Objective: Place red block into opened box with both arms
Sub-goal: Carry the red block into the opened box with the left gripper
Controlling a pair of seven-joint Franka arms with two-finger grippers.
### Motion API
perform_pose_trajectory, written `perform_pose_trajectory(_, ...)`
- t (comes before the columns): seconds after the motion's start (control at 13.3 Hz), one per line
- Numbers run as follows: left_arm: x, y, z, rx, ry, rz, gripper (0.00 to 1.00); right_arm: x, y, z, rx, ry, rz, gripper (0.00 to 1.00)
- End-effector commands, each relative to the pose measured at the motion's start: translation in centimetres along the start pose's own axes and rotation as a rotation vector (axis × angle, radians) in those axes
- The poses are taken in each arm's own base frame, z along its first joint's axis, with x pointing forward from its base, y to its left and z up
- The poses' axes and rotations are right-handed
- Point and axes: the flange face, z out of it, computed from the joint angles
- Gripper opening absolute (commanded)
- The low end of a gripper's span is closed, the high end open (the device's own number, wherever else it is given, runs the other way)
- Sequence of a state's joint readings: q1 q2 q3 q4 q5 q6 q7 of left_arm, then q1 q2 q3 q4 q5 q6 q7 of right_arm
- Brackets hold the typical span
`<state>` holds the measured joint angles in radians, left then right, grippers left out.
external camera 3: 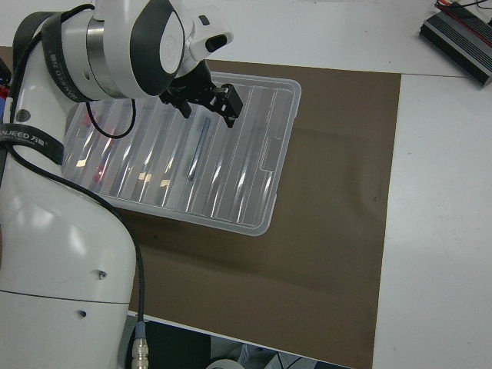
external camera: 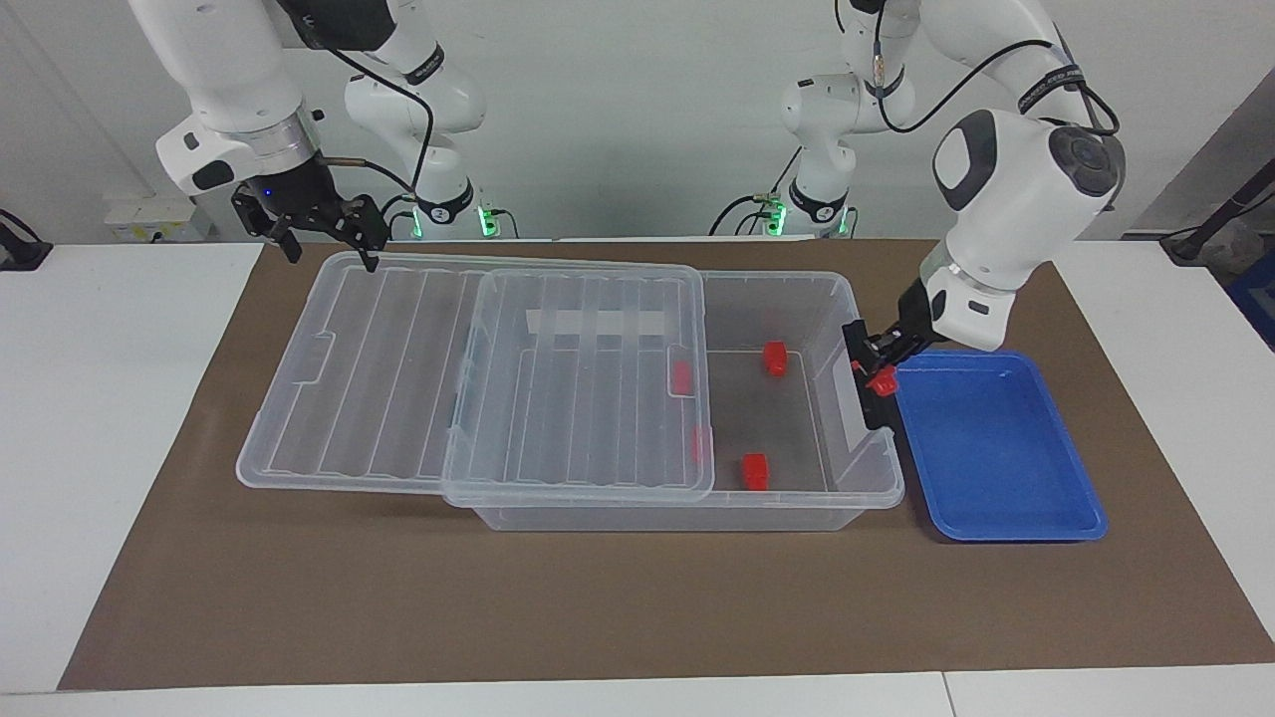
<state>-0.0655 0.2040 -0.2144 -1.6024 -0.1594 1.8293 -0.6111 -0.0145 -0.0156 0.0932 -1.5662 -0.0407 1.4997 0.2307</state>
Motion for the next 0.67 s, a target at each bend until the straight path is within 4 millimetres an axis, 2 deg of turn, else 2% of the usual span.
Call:
perform_pose_trajectory(0.0,-4.1,3.0,2.1,0.099,0.053,0.03,0.01,-0.3,1.1,0.2,0.006,0.012,0.03,1.0)
perform_pose_trajectory(0.07,-5.8,3.6,3.7,0.101,0.092,0.053,0.01,-0.3,1.2,0.1,0.006,0.014,0.03,1.0)
perform_pose_trajectory(0.22,-8.0,2.8,7.0,0.057,0.157,0.076,0.01,-0.3,1.2,0.1,0.006,0.014,0.03,1.0)
perform_pose_trajectory(0.3,-8.3,2.3,8.4,0.049,0.171,0.089,0.01,-0.3,1.2,0.1,0.006,0.014,0.03,1.0)
perform_pose_trajectory(0.6,-7.8,1.1,11.4,0.082,0.152,0.212,0.01,-0.1,1.7,0.1,0.01,0.012,0.021,1.0)
